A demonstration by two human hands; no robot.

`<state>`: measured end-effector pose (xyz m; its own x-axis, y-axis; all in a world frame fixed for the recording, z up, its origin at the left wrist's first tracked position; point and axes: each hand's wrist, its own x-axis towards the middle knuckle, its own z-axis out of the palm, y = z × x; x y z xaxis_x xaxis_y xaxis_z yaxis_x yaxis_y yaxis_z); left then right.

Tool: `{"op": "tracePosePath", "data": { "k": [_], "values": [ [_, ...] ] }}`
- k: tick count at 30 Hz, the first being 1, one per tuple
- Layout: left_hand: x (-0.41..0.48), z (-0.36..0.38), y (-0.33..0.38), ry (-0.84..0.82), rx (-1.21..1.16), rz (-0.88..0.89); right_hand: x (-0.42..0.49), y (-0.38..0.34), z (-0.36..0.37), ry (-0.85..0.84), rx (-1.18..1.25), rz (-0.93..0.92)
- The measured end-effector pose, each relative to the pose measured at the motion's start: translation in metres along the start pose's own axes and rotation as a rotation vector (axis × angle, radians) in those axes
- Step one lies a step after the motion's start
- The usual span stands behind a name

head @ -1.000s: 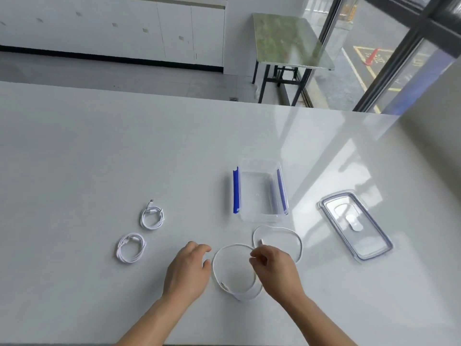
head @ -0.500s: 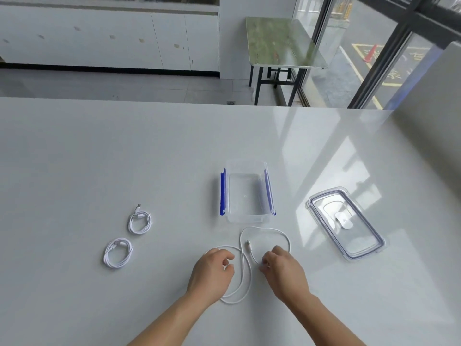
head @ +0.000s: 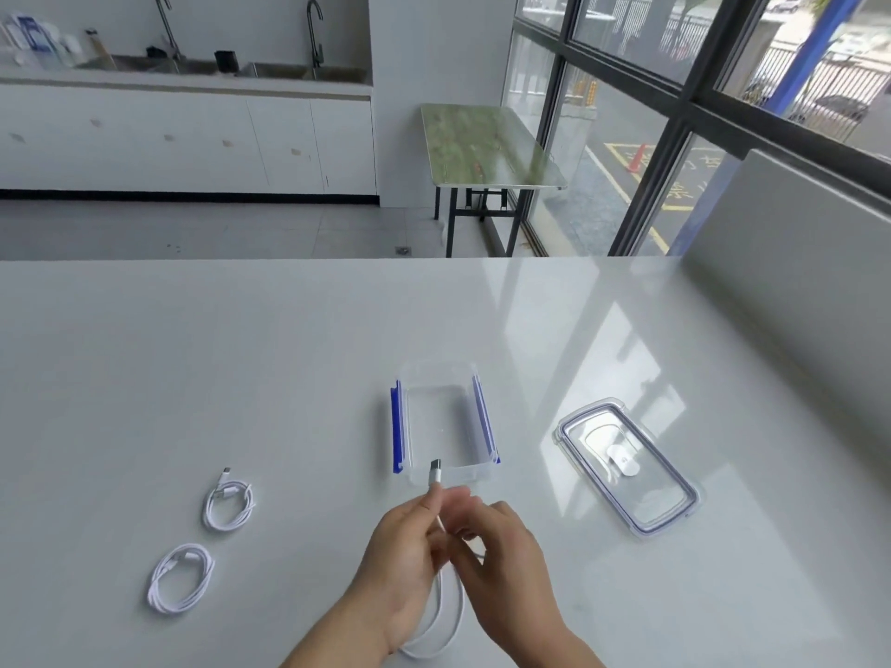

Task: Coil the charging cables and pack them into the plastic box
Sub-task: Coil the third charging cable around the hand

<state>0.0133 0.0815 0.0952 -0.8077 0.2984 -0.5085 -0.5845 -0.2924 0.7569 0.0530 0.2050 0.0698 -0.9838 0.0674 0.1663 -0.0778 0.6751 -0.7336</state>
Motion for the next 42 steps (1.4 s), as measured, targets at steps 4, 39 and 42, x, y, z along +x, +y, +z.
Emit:
{"op": "tracePosePath", "data": {
  "k": [4, 39, 42],
  "values": [
    [-0.010, -0.002, 0.017, -0.023, -0.221, 0.047, -0.001, -0.022, -0.007, -0.035, 0.182, 0.014],
    [-0.063, -0.032, 0.080, -0.275, -0.582, 0.140, 0.003, -0.089, -0.029, -0.187, 0.276, -0.009],
    [-0.065, -0.034, 0.088, -0.284, -0.633, 0.160, -0.004, -0.067, -0.020, -0.217, 0.346, -0.011]
  ]
}}
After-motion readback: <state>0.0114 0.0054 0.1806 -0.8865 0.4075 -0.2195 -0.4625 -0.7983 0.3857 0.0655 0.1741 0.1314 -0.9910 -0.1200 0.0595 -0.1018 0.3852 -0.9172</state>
